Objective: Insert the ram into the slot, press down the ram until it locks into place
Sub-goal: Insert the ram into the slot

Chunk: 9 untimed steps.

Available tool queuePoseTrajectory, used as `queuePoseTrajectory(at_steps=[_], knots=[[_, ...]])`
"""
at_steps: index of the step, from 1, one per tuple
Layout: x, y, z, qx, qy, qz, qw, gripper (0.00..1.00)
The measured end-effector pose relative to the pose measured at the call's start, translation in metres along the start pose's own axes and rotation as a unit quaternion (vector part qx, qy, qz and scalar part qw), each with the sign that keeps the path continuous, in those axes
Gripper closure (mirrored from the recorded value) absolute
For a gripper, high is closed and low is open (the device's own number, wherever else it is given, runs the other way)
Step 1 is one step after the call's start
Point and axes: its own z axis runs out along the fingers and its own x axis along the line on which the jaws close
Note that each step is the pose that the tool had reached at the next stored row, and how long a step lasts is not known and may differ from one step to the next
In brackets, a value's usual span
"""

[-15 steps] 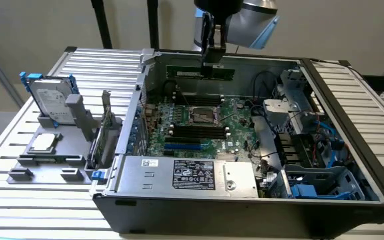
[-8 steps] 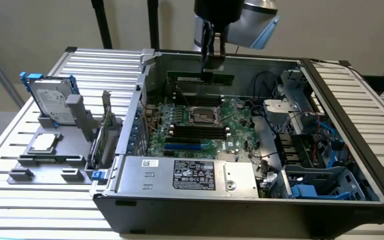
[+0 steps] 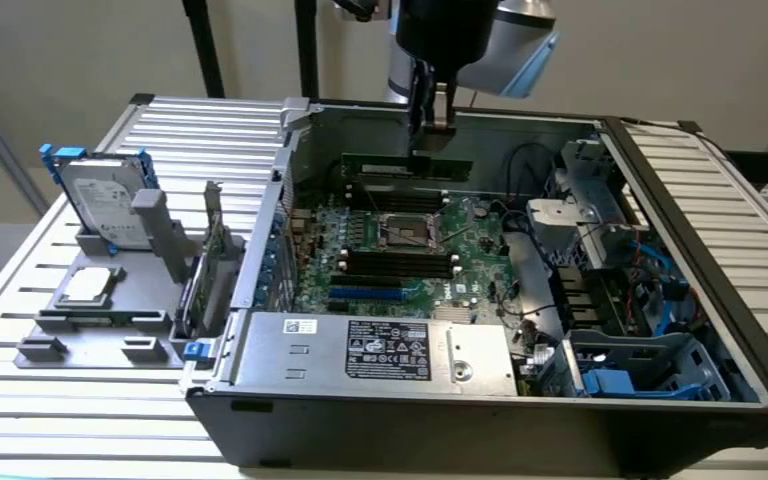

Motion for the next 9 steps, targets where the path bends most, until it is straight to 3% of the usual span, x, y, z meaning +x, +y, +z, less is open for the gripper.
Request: queuePoseTrajectory(at_steps=[9], knots=[[0.0,-0.0066,0.016,-0.0001,0.0001,0.0,1.0,0.87]])
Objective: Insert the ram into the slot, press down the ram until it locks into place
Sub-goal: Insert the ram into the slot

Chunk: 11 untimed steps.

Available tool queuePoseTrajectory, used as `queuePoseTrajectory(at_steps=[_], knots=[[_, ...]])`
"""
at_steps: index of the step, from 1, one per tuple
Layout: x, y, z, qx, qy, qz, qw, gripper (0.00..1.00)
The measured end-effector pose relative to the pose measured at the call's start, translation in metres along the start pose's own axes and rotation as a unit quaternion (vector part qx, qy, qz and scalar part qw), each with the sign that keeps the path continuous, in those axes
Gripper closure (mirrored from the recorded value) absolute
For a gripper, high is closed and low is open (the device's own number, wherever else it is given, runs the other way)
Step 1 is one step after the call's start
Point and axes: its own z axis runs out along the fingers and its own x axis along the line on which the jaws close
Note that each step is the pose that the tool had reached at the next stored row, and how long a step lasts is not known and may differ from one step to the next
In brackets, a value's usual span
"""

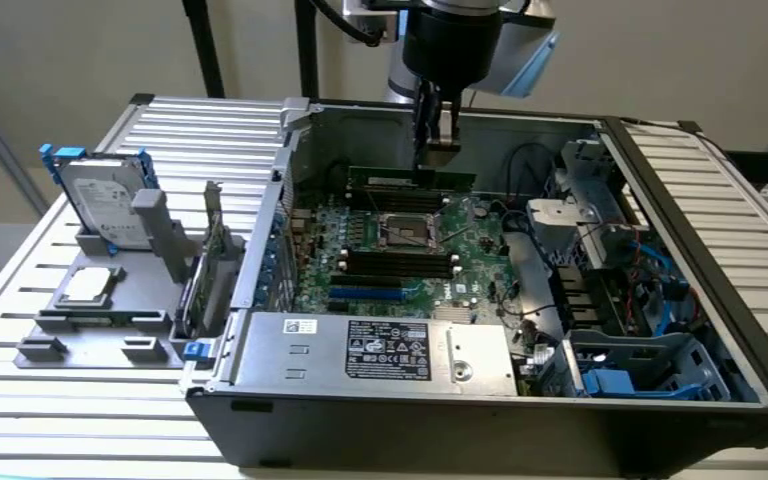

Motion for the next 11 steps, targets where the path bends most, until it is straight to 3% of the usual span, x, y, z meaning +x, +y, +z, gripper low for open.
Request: queuePoseTrajectory(at_steps=[11], knots=[[0.0,-0.002,0.0199,0.0,0.0,0.0,1.0,0.87]])
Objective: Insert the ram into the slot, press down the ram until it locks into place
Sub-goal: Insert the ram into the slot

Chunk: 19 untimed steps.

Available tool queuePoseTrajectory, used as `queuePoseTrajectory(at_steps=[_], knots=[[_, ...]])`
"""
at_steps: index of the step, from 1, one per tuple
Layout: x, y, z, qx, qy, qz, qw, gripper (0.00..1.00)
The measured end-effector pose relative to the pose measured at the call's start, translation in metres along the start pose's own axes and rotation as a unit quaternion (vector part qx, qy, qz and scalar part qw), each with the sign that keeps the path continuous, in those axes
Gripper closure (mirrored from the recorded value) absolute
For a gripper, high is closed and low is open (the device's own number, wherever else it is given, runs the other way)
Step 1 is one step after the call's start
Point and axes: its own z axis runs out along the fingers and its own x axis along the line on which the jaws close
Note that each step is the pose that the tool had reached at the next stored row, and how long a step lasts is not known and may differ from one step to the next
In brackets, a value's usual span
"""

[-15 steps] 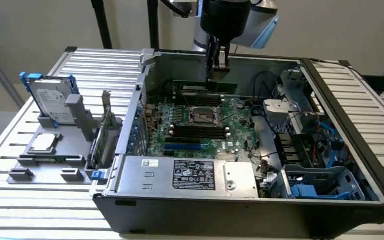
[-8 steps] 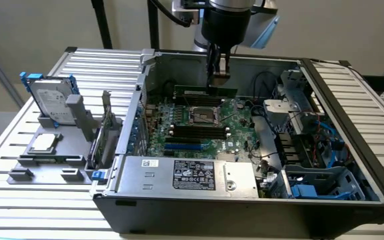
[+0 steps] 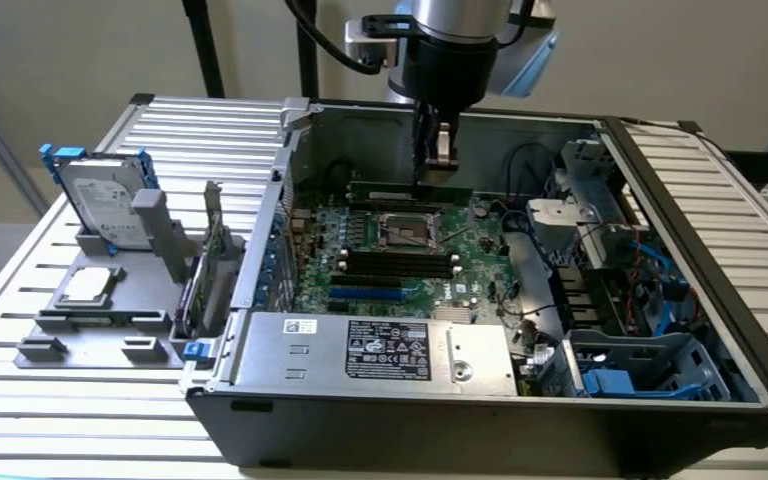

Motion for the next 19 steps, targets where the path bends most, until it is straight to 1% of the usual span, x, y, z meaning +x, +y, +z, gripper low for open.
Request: queuePoseTrajectory(at_steps=[19], knots=[[0.002,-0.0015,0.0345,0.0,0.0,0.0,1.0,0.87]])
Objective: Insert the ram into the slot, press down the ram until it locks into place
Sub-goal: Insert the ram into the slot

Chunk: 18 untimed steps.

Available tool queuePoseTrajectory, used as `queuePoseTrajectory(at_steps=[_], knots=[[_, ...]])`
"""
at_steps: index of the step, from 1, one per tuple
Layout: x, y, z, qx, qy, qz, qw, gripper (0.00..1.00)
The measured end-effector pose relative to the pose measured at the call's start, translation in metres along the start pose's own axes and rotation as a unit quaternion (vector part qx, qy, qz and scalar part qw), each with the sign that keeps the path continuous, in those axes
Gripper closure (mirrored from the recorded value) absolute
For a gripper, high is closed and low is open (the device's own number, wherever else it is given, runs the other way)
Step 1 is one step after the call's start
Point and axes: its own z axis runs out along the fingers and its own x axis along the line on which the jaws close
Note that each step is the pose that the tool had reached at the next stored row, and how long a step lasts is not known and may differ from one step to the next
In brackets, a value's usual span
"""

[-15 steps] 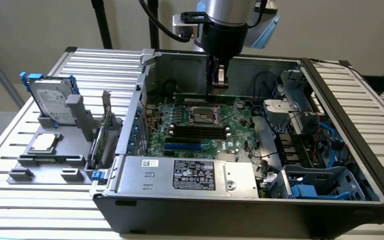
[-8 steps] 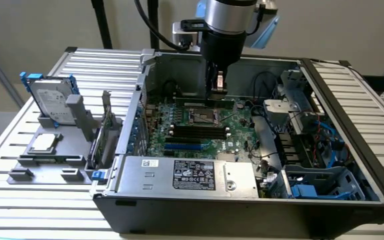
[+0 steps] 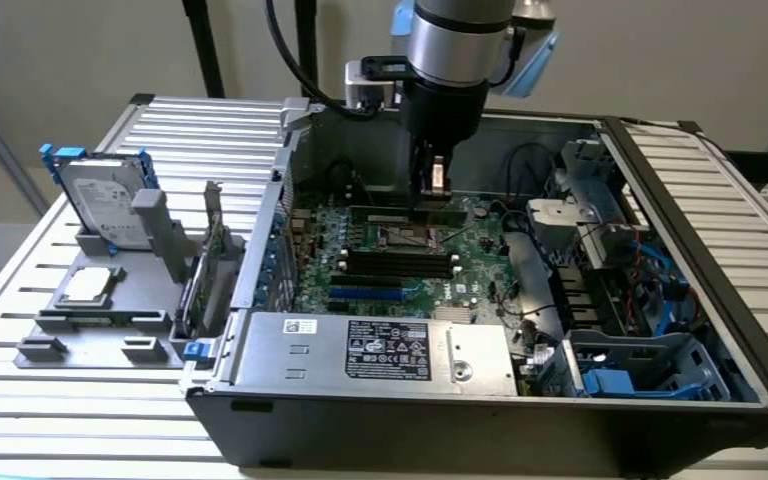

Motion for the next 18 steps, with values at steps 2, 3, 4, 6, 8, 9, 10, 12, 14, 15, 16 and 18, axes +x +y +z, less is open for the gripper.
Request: queuePoseTrajectory(at_steps=[2,3,4,6,8,9,10,12,14,15,16,18], knots=[[0.001,-0.0002,0.0037,0.0,0.0,0.0,1.0,0.87],[0.001,-0.0003,0.0055,0.0,0.0,0.0,1.0,0.87],[0.001,-0.0004,0.0073,0.0,0.0,0.0,1.0,0.87],[0.002,-0.0006,0.0109,0.0,0.0,0.0,1.0,0.87],[0.003,-0.0008,0.0145,0.0,0.0,0.0,1.0,0.87],[0.004,-0.0008,0.0163,0.0,0.0,0.0,1.0,0.87],[0.004,-0.0009,0.0181,0.0,0.0,0.0,1.0,0.87],[0.005,-0.0011,0.0218,0.0,0.0,0.0,1.0,0.87],[0.006,-0.0012,0.0254,0.0,0.0,0.0,1.0,0.87],[0.007,-0.0012,0.0272,0.0,0.0,0.0,1.0,0.87],[0.007,-0.0013,0.029,0.0,0.0,0.0,1.0,0.87],[0.008,-0.0014,0.0327,0.0,0.0,0.0,1.0,0.87]])
